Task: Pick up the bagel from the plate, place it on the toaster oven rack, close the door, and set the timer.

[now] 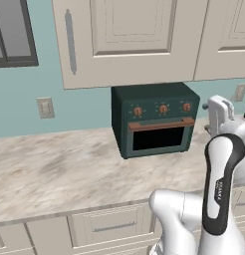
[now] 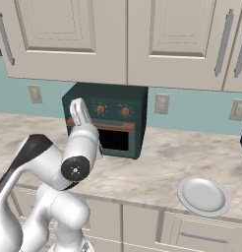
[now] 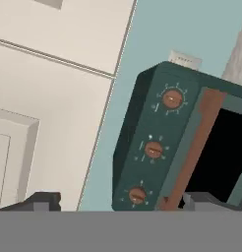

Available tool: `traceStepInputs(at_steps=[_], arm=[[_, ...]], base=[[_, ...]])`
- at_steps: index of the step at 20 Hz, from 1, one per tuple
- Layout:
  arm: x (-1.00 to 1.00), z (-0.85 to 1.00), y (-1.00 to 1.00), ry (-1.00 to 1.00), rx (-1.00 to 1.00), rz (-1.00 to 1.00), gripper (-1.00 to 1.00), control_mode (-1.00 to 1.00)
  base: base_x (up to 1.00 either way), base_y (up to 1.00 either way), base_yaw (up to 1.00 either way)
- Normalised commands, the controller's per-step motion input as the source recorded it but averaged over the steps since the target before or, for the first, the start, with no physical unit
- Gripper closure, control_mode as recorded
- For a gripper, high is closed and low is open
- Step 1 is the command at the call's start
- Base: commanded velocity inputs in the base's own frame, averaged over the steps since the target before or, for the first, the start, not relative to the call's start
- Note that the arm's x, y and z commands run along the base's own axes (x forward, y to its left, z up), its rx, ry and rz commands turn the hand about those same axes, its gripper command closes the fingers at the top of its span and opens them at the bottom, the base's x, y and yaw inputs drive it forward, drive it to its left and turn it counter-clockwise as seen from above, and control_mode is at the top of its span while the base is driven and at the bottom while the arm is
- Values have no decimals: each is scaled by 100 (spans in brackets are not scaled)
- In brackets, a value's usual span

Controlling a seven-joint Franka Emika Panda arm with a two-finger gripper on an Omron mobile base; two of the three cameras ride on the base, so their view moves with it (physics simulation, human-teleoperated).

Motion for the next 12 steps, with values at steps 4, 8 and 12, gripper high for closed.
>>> traceStepInputs(at_steps=[4,8,12], arm=[[23,7,24,0,-40,0,-100,-100],[19,0,4,0,-39,0,-100,-100],[5,-2,0,0,-34,0,-100,-100]], base=[[0,0,0],[0,0,0],[0,0,0]])
